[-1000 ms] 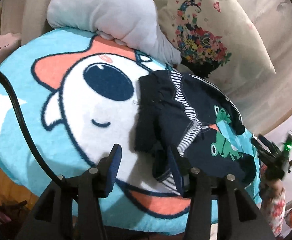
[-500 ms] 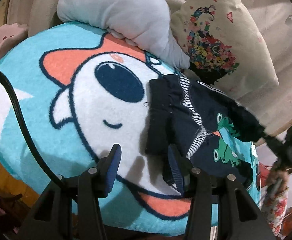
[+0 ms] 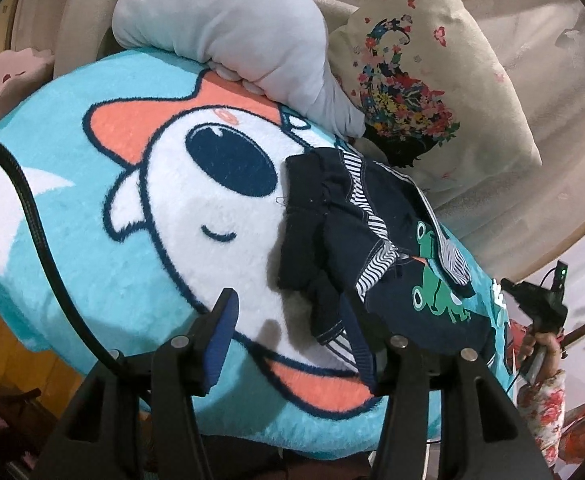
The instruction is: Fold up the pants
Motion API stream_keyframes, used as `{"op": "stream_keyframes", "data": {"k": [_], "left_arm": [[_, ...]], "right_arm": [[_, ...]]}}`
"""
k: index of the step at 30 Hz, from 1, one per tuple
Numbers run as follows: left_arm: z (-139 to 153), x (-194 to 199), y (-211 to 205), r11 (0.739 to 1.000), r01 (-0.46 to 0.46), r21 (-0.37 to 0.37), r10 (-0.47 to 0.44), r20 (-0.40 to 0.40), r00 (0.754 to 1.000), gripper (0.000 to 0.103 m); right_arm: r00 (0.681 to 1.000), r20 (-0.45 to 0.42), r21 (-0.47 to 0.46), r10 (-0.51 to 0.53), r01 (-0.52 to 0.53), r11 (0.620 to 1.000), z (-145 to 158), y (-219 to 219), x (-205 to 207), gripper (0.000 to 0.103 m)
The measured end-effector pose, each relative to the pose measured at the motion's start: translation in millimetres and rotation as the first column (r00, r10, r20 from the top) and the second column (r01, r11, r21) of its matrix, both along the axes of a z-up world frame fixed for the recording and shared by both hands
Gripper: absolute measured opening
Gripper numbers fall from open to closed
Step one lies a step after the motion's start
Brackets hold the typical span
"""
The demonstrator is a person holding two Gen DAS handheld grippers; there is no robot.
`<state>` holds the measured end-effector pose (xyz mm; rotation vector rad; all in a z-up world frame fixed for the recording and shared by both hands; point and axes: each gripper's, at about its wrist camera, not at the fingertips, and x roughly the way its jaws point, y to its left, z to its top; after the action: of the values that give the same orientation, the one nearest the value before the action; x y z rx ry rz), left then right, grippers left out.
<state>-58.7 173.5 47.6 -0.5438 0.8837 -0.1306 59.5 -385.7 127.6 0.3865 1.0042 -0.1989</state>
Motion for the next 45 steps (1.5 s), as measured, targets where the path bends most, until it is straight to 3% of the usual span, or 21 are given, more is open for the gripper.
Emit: {"op": "stream_keyframes", "data": {"k": [1, 2, 4, 5, 7, 8, 11, 14, 16, 17, 18, 20, 24, 26, 29, 32, 35, 40, 42, 44, 45], "left_arm": [[0.3, -0.3, 0.2, 1.0, -0.001, 0.002, 0.001, 0.002, 1.0, 0.056], [0.3, 0.1, -0.1, 1.0, -0.003, 0.006, 0.003, 0.001, 1.0, 0.056], [-1.2, 1.6, -0.7, 1.0, -0.006, -0.001, 0.006, 0.0, 1.0, 0.056], [-2.4, 2.3, -1.9, 1.0, -0.005, -0.003, 0.005, -0.003, 1.0, 0.056], [-5.6, 3.7, -6.7, 1.0, 0.003, 0.001, -0.003, -0.012, 1.0, 0.057], [-6.7, 4.2, -9.1, 1.0, 0.007, 0.003, -0.007, -0.015, 1.0, 0.057], [-9.7, 4.4, -15.3, 1.0, 0.023, 0.005, -0.023, -0.02, 1.0, 0.057], [-12.4, 5.4, -17.3, 1.0, 0.024, 0.006, -0.023, -0.027, 0.999, 0.058], [-13.9, 6.4, -16.9, 1.0, 0.021, 0.004, -0.021, -0.033, 0.999, 0.058], [-14.3, 6.4, -16.3, 1.0, 0.019, 0.003, -0.019, -0.034, 0.999, 0.058], [-14.5, 6.8, -16.1, 1.0, 0.017, 0.003, -0.017, -0.035, 0.999, 0.058], [-15.7, 8.1, -14.2, 1.0, 0.009, 0.001, -0.009, -0.038, 0.999, 0.058], [-17.6, 12.1, -14.0, 1.0, 0.006, 0.0, -0.006, -0.047, 0.999, 0.058], [-17.1, 13.4, -15.0, 1.0, 0.009, -0.002, -0.009, -0.048, 0.999, 0.058], [-15.5, 14.8, -18.6, 1.0, 0.02, -0.007, -0.02, -0.045, 0.999, 0.058], [-13.8, 15.2, -23.7, 0.999, 0.037, -0.004, -0.037, -0.045, 0.998, 0.058], [-12.3, 18.5, -25.8, 0.999, 0.042, -0.003, -0.042, -0.045, 0.998, 0.058], [-9.8, 32.3, -29.8, 0.999, 0.047, 0.001, -0.047, -0.054, 0.997, 0.06], [-5.4, 43.0, -35.0, 0.998, 0.059, 0.019, -0.058, -0.055, 0.997, 0.06], [3.5, 57.0, -42.2, 0.996, 0.075, 0.051, -0.073, -0.045, 0.996, 0.061], [9.1, 65.5, -46.6, 0.993, 0.09, 0.072, -0.087, -0.039, 0.995, 0.063]], "right_arm": [[0.999, 0.023, 0.071, 0.029, -0.031, 0.997, -3.5, -0.4, -6.2, 0.014], [0.997, 0.042, 0.096, 0.057, -0.061, 0.994, -3.3, 2.6, -8.1, 0.029], [0.978, 0.11, 0.022, 0.178, -0.182, 0.983, 10.0, 27.9, -15.2, 0.059], [0.958, 0.133, -0.048, 0.255, -0.251, 0.967, 16.6, 45.5, -18.7, 0.063], [0.907, 0.14, -0.172, 0.397, -0.373, 0.912, 23.9, 81.3, -24.5, 0.065], [0.862, 0.124, -0.251, 0.491, -0.451, 0.856, 24.6, 107.6, -27.9, 0.065], [0.767, 0.033, -0.387, 0.641, -0.582, 0.715, 3.9, 157.2, -31.6, 0.065], [0.73, -0.083, -0.491, 0.678, -0.622, 0.61, -27.3, 179.8, -21.3, 0.065], [0.739, -0.159, -0.513, 0.655, -0.629, 0.585, -48.7, 179.5, -10.0, 0.06], [0.747, -0.205, -0.468, 0.632, -0.642, 0.607, -61.4, 174.1, -1.3, 0.029], [0.758, -0.196, -0.408, 0.622, -0.64, 0.651, -63.4, 166.8, 3.1, 0.018], [0.8, -0.151, -0.305, 0.581, -0.597, 0.742, -53.4, 153.4, 9.8, 0.011], [0.858, 0.0, -0.061, 0.513, -0.512, 0.857, -14.1, 122.5, 10.7, 0.01], [0.875, 0.104, 0.077, 0.472, -0.481, 0.874, 16.5, 106.3, 7.2, 0.01], [0.898, 0.214, 0.247, 0.385, -0.431, 0.868, 52.2, 77.1, 7.4, 0.01], [0.931, 0.234, 0.368, 0.281, -0.352, 0.86, 54.0, 47.4, 13.4, 0.01], [0.973, 0.152, 0.394, 0.175, -0.222, 0.892, 29.2, 25.2, 21.8, 0.01], [0.999, 0.008, 0.369, 0.04, -0.04, 0.928, -24.2, -10.7, 37.8, 0.013], [0.999, -0.033, 0.309, 0.003, 0.007, 0.951, -40.0, -21.6, 44.4, 0.014], [0.998, -0.053, 0.165, -0.043, 0.051, 0.985, -40.6, -25.8, 44.8, 0.015], [0.998, -0.043, 0.157, -0.037, 0.043, 0.987, -37.7, -25.9, 44.2, 0.016]]}}
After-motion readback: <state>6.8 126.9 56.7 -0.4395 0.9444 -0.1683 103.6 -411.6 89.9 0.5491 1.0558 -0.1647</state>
